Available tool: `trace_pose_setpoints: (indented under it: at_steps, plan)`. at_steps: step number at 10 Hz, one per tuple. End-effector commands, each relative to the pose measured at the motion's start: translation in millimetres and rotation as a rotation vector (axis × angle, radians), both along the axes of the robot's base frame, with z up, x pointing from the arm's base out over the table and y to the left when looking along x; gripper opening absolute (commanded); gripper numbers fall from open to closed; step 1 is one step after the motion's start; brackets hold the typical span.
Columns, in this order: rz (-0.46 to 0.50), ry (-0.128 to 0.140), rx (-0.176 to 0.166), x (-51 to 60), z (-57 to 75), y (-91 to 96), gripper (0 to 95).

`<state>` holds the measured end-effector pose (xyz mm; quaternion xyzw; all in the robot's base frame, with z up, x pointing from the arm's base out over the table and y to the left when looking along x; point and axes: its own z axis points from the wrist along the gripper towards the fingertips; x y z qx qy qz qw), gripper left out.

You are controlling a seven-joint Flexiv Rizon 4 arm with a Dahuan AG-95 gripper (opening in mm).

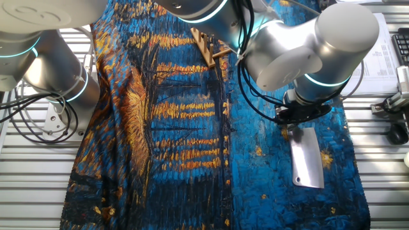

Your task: Put the knife on the knife rack

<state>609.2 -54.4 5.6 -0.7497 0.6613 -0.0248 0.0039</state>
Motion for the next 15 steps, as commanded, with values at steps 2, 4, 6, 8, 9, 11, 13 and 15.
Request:
trace_pose_setpoints:
  at_steps: [2,4,6,8,9,11,13,15]
  plan:
    - [0.000,-0.001,-0.002,-0.2,-0.9,-0.1,38.0]
    - [0.000,-0.002,-0.001,-0.2,-0.9,-0.1,19.0]
    - [-0.003,0.003,0.000,-0.2,-0.9,-0.2,0.0]
    - [-0.004,0.007,0.002,-0.2,-0.6,-0.3,0.0]
    - [-0.004,0.007,0.002,-0.2,-0.6,-0.3,0.0]
    - [-0.004,0.007,0.002,-0.2,-0.6,-0.3,0.0]
    - [-0.004,0.007,0.002,-0.2,-0.6,-0.3,0.0]
    - [-0.004,0.007,0.002,-0.2,-0.6,-0.3,0.0]
